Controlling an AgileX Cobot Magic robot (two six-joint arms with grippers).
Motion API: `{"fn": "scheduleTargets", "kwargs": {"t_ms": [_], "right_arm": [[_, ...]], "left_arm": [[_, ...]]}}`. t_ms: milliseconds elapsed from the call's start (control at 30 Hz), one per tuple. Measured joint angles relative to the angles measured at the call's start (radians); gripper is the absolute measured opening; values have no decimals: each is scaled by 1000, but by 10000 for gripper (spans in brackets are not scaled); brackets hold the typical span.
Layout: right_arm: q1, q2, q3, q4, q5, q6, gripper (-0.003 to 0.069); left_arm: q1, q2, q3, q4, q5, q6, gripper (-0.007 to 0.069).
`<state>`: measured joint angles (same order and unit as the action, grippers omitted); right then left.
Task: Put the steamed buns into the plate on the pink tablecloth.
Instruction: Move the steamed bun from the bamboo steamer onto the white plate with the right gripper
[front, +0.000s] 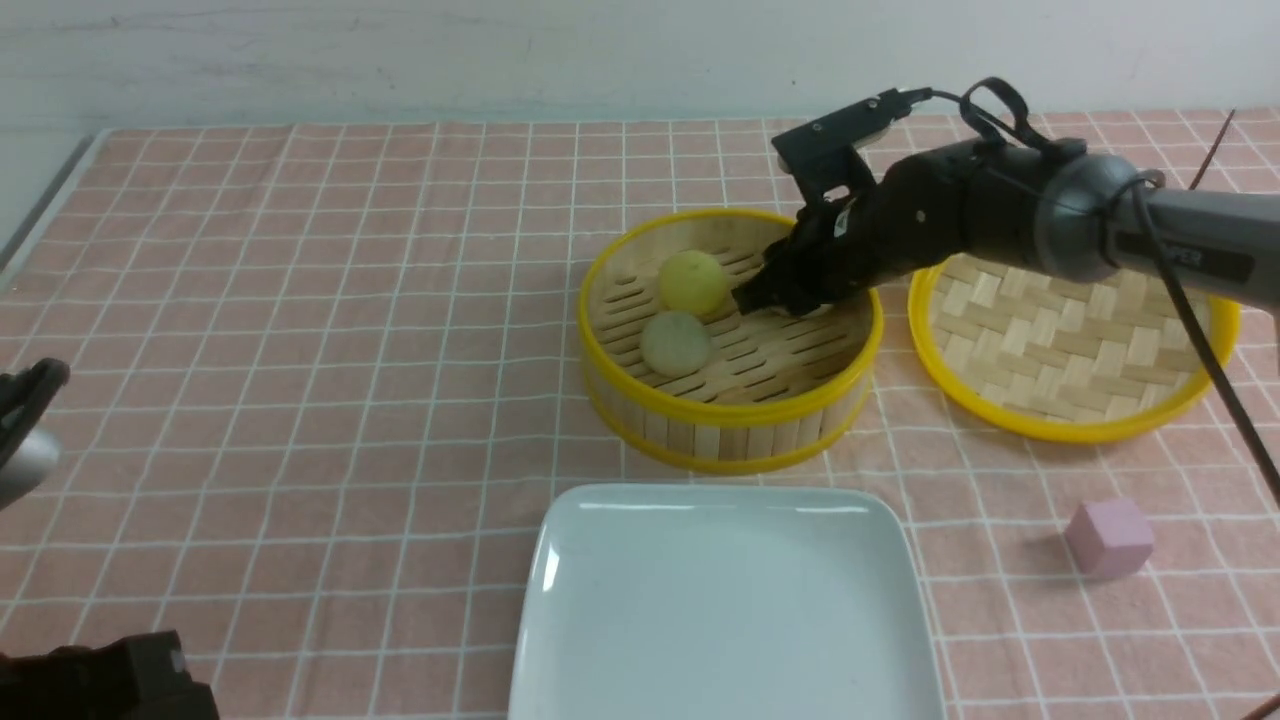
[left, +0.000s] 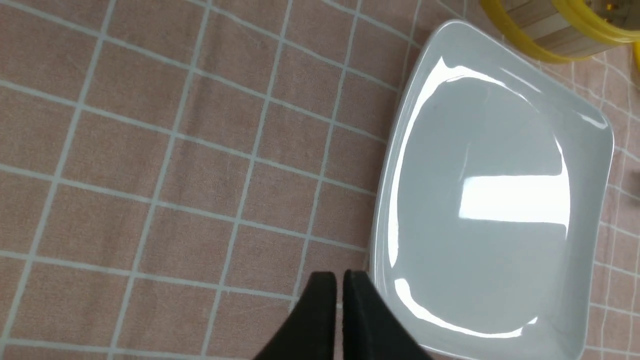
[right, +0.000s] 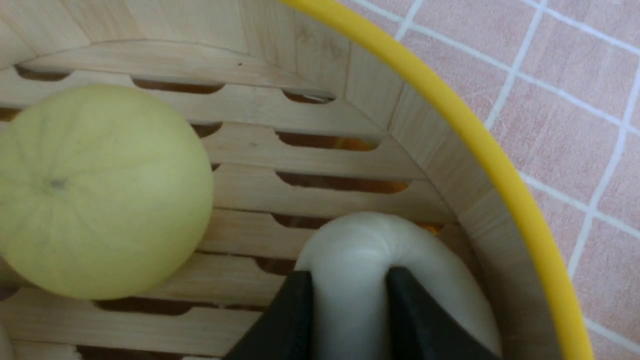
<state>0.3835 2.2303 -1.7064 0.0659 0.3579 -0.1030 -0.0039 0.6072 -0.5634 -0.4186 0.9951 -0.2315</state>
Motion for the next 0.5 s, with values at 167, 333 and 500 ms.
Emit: {"fn": "scheduleTargets", "kwargs": {"t_ms": [167,333,500], "right_arm": [[1,13,-8,0,-6,0,112],[5,18,-10,2,-16,0,21],[5,14,-10,4,-5,0,22]], "left_arm": [[0,0,0,-2,-16,-20,51],[0,0,0,-4,-36,-22,50],[0,0,0,-12,-97,-25,43]]}}
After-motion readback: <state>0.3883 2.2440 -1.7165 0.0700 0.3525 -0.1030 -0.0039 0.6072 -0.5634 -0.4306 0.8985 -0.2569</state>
